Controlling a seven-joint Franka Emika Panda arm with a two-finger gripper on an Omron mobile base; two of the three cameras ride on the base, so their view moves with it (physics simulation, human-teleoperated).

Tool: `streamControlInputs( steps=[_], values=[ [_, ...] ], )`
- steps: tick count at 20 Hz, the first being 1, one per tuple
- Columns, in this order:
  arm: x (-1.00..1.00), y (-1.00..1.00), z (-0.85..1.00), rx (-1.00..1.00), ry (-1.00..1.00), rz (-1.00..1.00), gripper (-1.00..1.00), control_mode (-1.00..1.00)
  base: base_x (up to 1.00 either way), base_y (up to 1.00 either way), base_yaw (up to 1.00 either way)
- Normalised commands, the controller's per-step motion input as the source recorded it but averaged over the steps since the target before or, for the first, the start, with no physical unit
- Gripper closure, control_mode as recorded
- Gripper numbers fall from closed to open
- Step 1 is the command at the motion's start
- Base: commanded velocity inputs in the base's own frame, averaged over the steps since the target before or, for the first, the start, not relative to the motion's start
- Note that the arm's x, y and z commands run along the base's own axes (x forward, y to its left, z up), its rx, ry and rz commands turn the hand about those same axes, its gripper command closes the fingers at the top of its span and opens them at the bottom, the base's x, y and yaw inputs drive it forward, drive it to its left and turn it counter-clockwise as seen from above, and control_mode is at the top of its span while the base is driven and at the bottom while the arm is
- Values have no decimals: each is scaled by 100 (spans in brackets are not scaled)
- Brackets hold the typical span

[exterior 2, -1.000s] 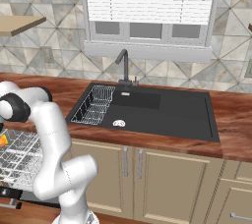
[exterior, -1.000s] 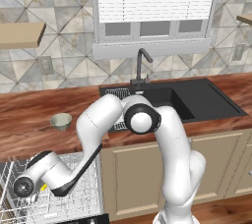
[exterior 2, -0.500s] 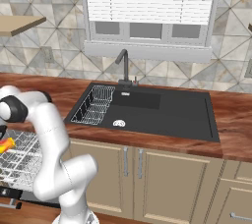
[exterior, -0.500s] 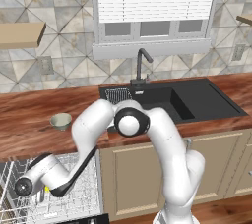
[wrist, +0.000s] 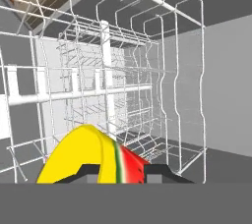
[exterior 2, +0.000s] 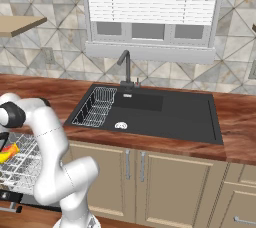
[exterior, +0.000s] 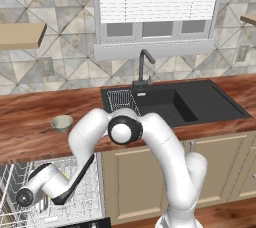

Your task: Pick up the cup and bowl from the counter, place them in the dishwasher, and close the dishwasher door.

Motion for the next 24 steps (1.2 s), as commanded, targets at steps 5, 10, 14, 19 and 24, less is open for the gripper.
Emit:
streamControlInputs(
  steps=[5, 10, 14, 19, 24],
  values=[
    [9, 0, -2, 0, -2, 2, 100, -100, 0, 0, 0],
    [29, 0, -27, 0, 0, 1, 100, -100, 0, 0, 0],
    [29, 0, -25, 0, 0, 0, 100, -100, 0, 0, 0],
    [23, 0, -32, 0, 0, 0, 100, -100, 0, 0, 0],
    [19, 0, -45, 0, 0, 1, 100, -100, 0, 0, 0]
  ],
)
